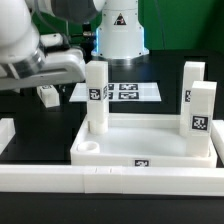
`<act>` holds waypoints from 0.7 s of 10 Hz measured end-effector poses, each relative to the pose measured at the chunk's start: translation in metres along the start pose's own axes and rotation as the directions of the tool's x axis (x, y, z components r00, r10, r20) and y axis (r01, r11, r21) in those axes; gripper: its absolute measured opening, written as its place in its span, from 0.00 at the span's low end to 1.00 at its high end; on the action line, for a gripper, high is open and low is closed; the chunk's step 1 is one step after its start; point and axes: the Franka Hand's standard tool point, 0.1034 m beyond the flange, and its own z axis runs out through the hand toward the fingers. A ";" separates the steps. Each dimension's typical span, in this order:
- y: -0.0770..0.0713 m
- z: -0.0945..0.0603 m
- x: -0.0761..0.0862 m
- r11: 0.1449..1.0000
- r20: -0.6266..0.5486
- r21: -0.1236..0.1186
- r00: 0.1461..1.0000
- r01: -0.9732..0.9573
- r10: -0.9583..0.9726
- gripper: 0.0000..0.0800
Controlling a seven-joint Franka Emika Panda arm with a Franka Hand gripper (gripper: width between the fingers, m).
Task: Assemble desk
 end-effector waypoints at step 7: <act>0.006 0.009 0.001 0.998 0.059 0.012 0.997 -0.057 0.056 0.81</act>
Offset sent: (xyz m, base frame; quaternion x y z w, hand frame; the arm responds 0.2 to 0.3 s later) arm -0.0101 -0.0108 0.0002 0.0174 -0.0287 0.1049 0.9939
